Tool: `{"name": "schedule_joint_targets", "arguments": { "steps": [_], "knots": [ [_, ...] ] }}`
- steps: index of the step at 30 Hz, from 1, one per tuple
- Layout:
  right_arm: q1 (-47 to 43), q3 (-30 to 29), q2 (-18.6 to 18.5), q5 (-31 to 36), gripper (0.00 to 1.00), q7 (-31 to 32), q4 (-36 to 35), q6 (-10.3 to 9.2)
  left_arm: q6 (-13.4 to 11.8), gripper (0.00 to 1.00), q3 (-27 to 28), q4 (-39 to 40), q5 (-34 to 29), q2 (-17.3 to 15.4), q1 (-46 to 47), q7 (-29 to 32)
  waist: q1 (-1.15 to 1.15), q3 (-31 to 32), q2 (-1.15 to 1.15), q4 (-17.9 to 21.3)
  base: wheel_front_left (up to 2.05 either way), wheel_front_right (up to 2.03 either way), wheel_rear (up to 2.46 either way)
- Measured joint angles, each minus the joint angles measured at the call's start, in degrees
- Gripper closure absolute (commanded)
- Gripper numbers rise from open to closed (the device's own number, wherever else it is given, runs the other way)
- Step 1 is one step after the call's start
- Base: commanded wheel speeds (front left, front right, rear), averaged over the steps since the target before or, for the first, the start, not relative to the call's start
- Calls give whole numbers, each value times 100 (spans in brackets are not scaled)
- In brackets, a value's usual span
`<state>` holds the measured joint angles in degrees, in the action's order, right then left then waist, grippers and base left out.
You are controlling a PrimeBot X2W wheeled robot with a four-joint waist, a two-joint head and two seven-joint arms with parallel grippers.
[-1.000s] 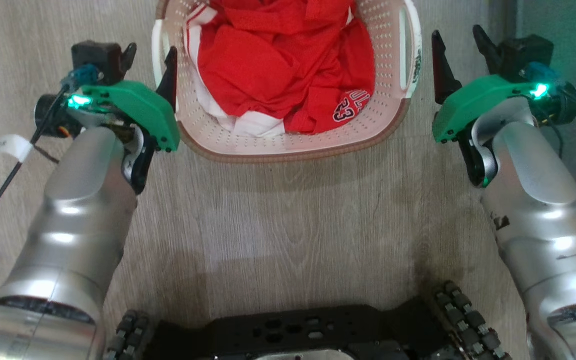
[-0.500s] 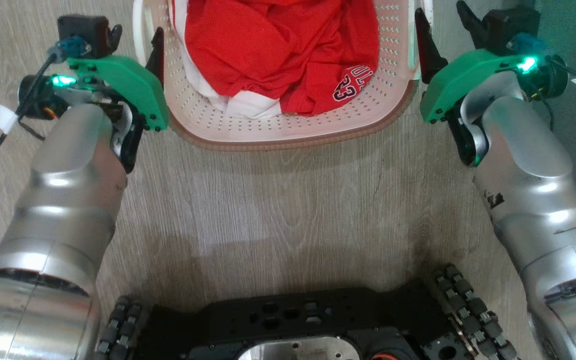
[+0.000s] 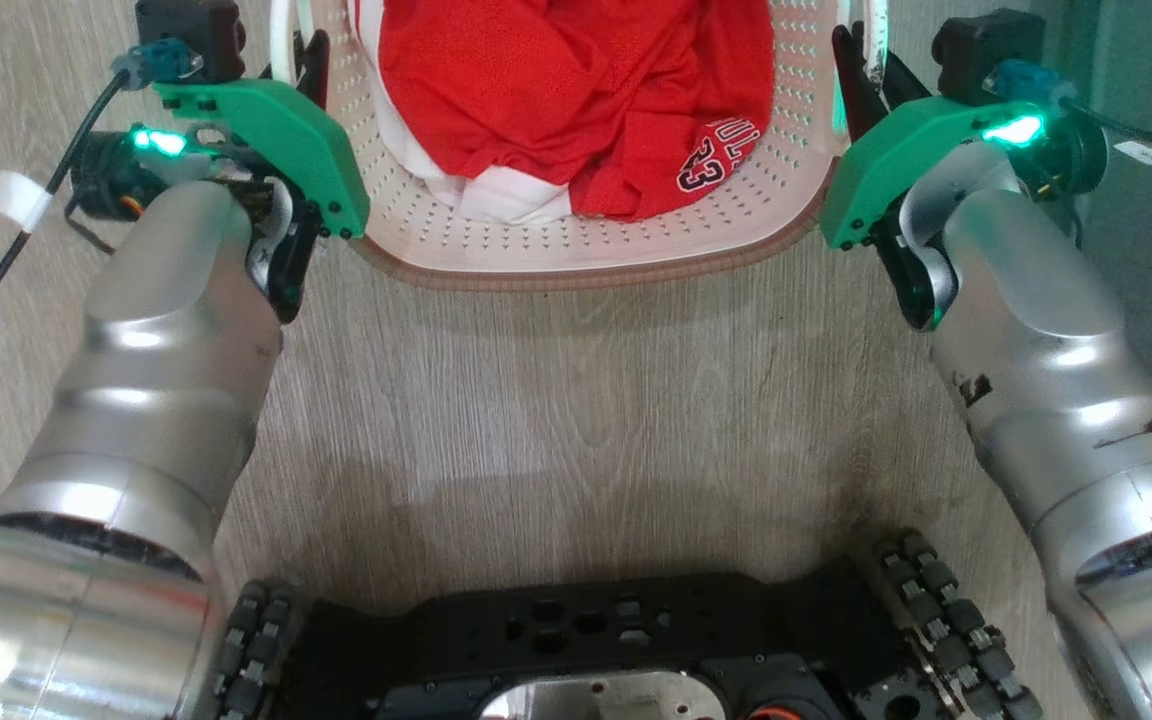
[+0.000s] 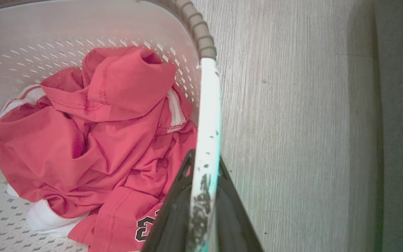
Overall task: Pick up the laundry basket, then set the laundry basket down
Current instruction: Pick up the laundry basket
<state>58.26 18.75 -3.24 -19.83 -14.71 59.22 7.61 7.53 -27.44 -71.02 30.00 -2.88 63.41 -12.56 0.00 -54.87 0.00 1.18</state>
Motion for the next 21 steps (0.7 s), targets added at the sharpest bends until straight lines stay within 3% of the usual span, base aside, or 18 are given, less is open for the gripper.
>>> {"name": "schedule_joint_targets", "arguments": {
  "steps": [8, 21],
  "knots": [
    [3, 13, 2, -49, 100, 0, 221, 0, 0, 100, -330, 3, 398, -8, -5, 152, 0, 156, 0, -25, 0, 0, 0],
    [110, 510, 55, -612, 100, 385, 1016, 2, -2, 100, -811, 270, 1406, -134, -309, 1203, 0, 875, 0, -34, 0, 0, 0]
  ]
}}
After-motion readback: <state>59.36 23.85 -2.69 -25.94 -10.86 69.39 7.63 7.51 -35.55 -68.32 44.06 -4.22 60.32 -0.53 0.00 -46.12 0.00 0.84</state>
